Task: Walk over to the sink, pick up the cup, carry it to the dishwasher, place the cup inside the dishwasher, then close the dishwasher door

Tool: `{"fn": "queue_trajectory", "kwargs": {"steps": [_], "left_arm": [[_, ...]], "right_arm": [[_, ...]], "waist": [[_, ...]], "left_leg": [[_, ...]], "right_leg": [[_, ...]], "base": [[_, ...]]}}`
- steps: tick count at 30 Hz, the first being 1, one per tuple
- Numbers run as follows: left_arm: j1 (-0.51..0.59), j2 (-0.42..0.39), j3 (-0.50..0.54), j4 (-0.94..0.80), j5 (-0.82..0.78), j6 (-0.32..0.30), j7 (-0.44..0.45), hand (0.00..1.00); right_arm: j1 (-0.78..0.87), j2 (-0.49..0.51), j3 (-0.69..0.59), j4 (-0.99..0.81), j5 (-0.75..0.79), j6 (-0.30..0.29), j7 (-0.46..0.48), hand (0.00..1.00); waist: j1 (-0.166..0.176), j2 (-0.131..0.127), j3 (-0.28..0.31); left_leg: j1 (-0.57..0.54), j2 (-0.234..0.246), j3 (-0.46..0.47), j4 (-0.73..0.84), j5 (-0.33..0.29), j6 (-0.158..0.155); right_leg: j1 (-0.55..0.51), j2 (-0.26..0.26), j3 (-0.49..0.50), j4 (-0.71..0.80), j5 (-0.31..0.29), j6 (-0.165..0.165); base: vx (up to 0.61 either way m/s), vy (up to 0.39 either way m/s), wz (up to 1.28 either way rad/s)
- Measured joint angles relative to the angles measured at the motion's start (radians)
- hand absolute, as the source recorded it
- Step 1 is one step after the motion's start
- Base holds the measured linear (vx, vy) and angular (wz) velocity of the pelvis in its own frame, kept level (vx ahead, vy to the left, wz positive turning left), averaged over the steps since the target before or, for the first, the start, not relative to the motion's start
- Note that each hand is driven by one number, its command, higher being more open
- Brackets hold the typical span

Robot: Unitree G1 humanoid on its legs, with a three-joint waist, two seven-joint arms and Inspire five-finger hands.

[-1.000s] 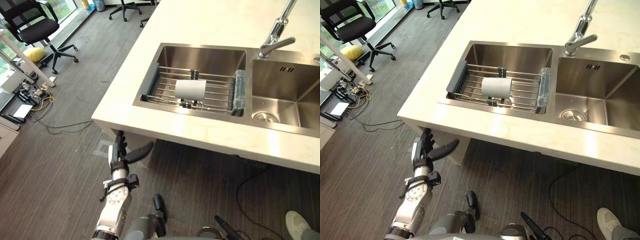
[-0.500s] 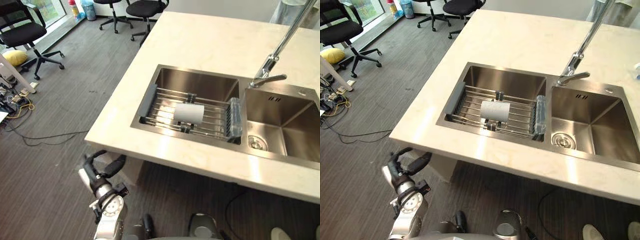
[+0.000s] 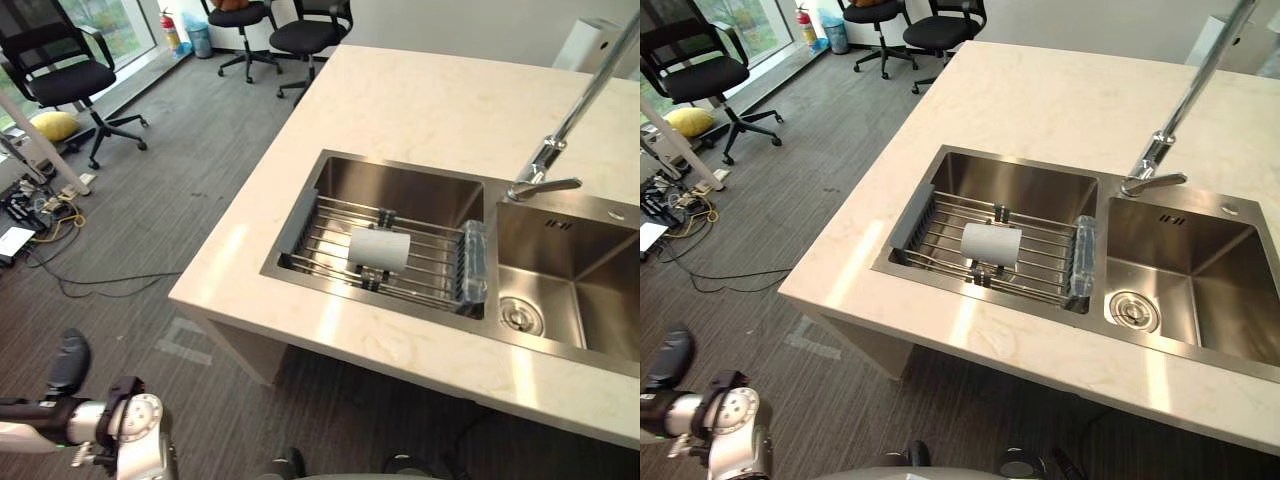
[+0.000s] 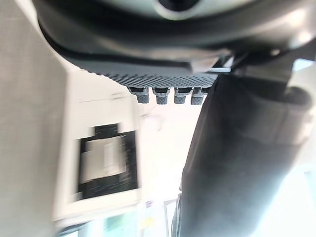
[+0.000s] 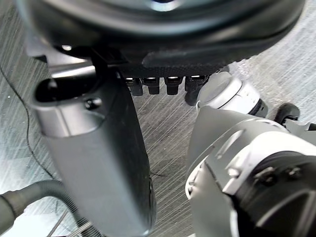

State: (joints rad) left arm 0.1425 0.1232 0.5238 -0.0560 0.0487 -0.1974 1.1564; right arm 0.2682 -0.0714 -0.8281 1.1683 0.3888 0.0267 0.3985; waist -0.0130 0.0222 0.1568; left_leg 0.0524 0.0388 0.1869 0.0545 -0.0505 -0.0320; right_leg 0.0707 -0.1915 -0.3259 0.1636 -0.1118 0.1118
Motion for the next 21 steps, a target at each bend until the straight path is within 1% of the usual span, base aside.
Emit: {"fn": "queue_trajectory", "kwargs": {"steps": [2, 3, 4, 5, 6, 7, 8, 9, 10, 11, 12, 13, 14, 15, 16, 18, 19, 21], "left_arm": [[-0.001, 0.027, -0.003, -0.070, 0.057, -0.005, 0.002, 1.00], [-0.010, 0.038, -0.016, -0.116, 0.076, -0.023, -0.001, 1.00], [-0.020, 0.040, -0.028, -0.136, 0.080, -0.041, -0.008, 1.00], [-0.043, 0.046, -0.064, -0.161, 0.077, -0.091, -0.032, 1.00], [-0.064, 0.049, -0.117, -0.183, 0.061, -0.138, -0.062, 1.00], [-0.072, 0.049, -0.146, -0.189, 0.039, -0.169, -0.092, 1.00], [-0.086, 0.049, -0.213, -0.207, -0.042, -0.216, -0.180, 1.00], [-0.091, 0.049, -0.249, -0.213, -0.076, -0.228, -0.219, 1.00], [-0.103, 0.048, -0.322, -0.215, -0.133, -0.250, -0.298, 1.00], [-0.108, 0.048, -0.391, -0.215, -0.177, -0.255, -0.381, 1.00], [-0.111, 0.048, -0.420, -0.215, -0.193, -0.255, -0.415, 1.00], [-0.123, 0.048, -0.502, -0.214, -0.237, -0.254, -0.503, 1.00], [-0.131, 0.047, -0.541, -0.214, -0.268, -0.253, -0.561, 1.00], [-0.136, 0.047, -0.560, -0.212, -0.288, -0.251, -0.601, 1.00], [-0.154, 0.048, -0.601, -0.204, -0.318, -0.234, -0.692, 1.00], [-0.177, 0.055, -0.632, -0.182, -0.319, -0.214, -0.776, 1.00], [-0.189, 0.067, -0.650, -0.168, -0.290, -0.192, -0.814, 1.00], [-0.219, 0.118, -0.704, -0.138, -0.200, -0.149, -0.897, 1.00]], "right_arm": [[0.003, 0.000, -0.035, 0.004, 0.000, -0.009, 0.005, 1.00], [0.002, 0.000, -0.047, 0.003, 0.000, -0.013, 0.010, 1.00], [0.002, 0.000, -0.054, 0.004, 0.001, -0.013, 0.012, 1.00], [0.002, 0.000, -0.067, 0.005, 0.000, -0.013, 0.014, 1.00], [0.001, 0.000, -0.070, 0.005, 0.001, -0.013, 0.015, 1.00], [0.001, 0.000, -0.071, 0.005, 0.001, -0.013, 0.015, 1.00], [-0.001, 0.000, -0.071, 0.005, 0.001, -0.012, 0.015, 1.00], [-0.003, 0.000, -0.071, 0.005, 0.001, -0.012, 0.015, 1.00], [-0.008, 0.000, -0.071, 0.005, 0.001, -0.009, 0.015, 1.00], [-0.016, 0.000, -0.071, 0.005, 0.002, -0.008, 0.015, 1.00], [-0.019, 0.000, -0.071, 0.005, 0.002, -0.008, 0.015, 1.00], [-0.023, 0.000, -0.071, 0.005, 0.005, -0.003, 0.014, 1.00], [-0.023, 0.000, -0.071, 0.005, 0.008, 0.002, 0.013, 1.00], [-0.023, 0.000, -0.072, 0.005, 0.010, 0.006, 0.013, 1.00], [-0.022, 0.001, -0.080, 0.010, 0.012, 0.014, 0.012, 1.00], [-0.020, 0.001, -0.089, 0.023, 0.014, 0.018, 0.011, 1.00], [-0.020, 0.002, -0.089, 0.027, 0.022, 0.021, 0.009, 1.00], [-0.020, 0.006, -0.089, 0.028, 0.045, 0.031, 0.009, 1.00]], "waist": [[0.000, 0.000, -0.003], [0.000, -0.001, -0.005], [0.000, -0.001, -0.005], [0.000, -0.001, -0.008], [-0.002, -0.001, -0.012], [-0.003, -0.001, -0.016], [-0.006, 0.000, -0.019], [-0.010, 0.001, -0.021], [-0.022, 0.001, -0.022], [-0.034, 0.001, -0.022], [-0.035, 0.001, -0.022], [-0.042, 0.001, -0.022], [-0.051, 0.001, -0.022], [-0.057, 0.001, -0.022], [-0.065, 0.001, -0.022], [-0.066, 0.001, -0.022], [-0.065, 0.001, -0.022], [-0.069, 0.002, -0.023]], "left_leg": [[0.004, -0.003, -0.001, 0.000, 0.002, 0.005], [0.004, -0.004, 0.001, -0.001, 0.001, 0.005], [0.004, -0.004, 0.002, -0.001, 0.001, 0.006], [0.004, -0.004, 0.003, -0.002, 0.001, 0.006], [0.005, -0.004, 0.008, -0.004, 0.001, 0.006], [0.006, -0.004, 0.011, -0.007, 0.001, 0.006], [0.010, -0.004, 0.017, -0.010, 0.001, 0.006], [0.012, -0.004, 0.019, -0.011, 0.001, 0.006], [0.014, -0.004, 0.025, -0.014, 0.000, 0.006], [0.017, -0.003, 0.037, -0.016, -0.001, 0.007], [0.018, -0.002, 0.047, -0.016, -0.003, 0.007], [0.019, -0.001, 0.064, -0.016, -0.006, 0.008], [0.020, -0.001, 0.069, -0.016, -0.007, 0.010], [0.020, -0.002, 0.072, -0.016, -0.008, 0.011], [0.021, -0.002, 0.081, -0.015, -0.010, 0.012], [0.025, -0.002, 0.090, -0.014, -0.014, 0.013], [0.028, -0.002, 0.097, -0.013, -0.017, 0.013], [0.030, -0.003, 0.106, -0.011, -0.020, 0.014]], "right_leg": [[0.008, -0.001, -0.002, -0.009, 0.002, 0.003], [0.009, -0.001, -0.001, -0.013, 0.002, 0.004], [0.009, -0.001, 0.000, -0.014, 0.003, 0.004], [0.009, -0.001, 0.002, -0.016, 0.003, 0.005], [0.008, 0.000, 0.007, -0.021, 0.005, 0.008], [0.008, 0.001, 0.010, -0.024, 0.006, 0.009], [0.007, 0.002, 0.018, -0.027, 0.007, 0.010], [0.006, 0.002, 0.020, -0.028, 0.008, 0.010], [0.006, 0.003, 0.026, -0.030, 0.010, 0.010], [0.001, 0.004, 0.038, -0.031, 0.013, 0.010], [-0.004, 0.005, 0.048, -0.031, 0.014, 0.010], [-0.009, 0.007, 0.064, -0.033, 0.019, 0.011], [-0.010, 0.007, 0.071, -0.038, 0.023, 0.012], [-0.010, 0.007, 0.074, -0.042, 0.026, 0.012], [-0.012, 0.008, 0.083, -0.047, 0.031, 0.013], [-0.013, 0.008, 0.094, -0.047, 0.032, 0.014], [-0.013, 0.008, 0.099, -0.047, 0.033, 0.015], [-0.013, 0.008, 0.108, -0.052, 0.039, 0.016]], "base": [[0.06, 0.034, 0.05], [0.04, 0.026, -0.02], [0.05, 0.029, -0.03], [0.04, 0.023, -0.05], [0.03, 0.023, -0.07], [0.03, 0.023, -0.14], [0.02, 0.016, -0.14], [0.02, 0.019, -0.16], [0.01, 0.023, -0.19], [0.01, 0.028, -0.26], [0.01, 0.044, -0.40], [0.01, 0.041, -0.35], [0.01, 0.041, -0.28], [0.01, 0.045, -0.18], [0.01, 0.045, -0.16], [0.00, 0.039, -0.16], [-0.01, 0.041, -0.17], [-0.02, 0.045, -0.14]]}}
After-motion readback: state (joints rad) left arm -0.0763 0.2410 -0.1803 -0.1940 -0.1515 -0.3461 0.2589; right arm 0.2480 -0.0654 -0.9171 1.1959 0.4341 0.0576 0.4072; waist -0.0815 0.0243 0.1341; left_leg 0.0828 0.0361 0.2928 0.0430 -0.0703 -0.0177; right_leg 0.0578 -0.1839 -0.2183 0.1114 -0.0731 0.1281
